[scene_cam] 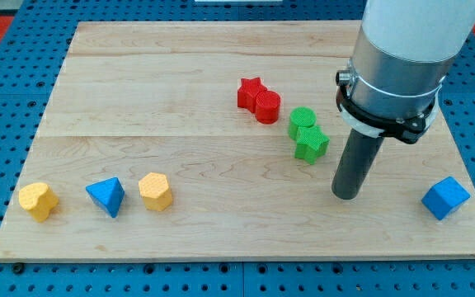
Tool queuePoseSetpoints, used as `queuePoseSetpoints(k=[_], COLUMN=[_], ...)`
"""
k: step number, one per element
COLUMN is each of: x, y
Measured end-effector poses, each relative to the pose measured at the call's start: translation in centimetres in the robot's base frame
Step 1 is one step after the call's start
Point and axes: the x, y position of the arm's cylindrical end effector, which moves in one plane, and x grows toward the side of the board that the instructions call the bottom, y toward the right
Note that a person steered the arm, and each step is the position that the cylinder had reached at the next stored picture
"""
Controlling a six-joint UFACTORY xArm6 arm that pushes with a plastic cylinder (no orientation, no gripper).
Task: Move the blue cube to the bottom right of the yellow hexagon
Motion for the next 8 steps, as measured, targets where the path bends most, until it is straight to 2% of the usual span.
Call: queuePoseSetpoints(k=[1, 2, 3, 4, 5, 6, 7, 8], x=[-3.5, -4.3, -4.2, 0.8, 1.6, 1.6, 2.0, 2.7], y=[0.9, 7.4, 18.6, 21.4, 14.7, 3.5, 7.0, 0.2])
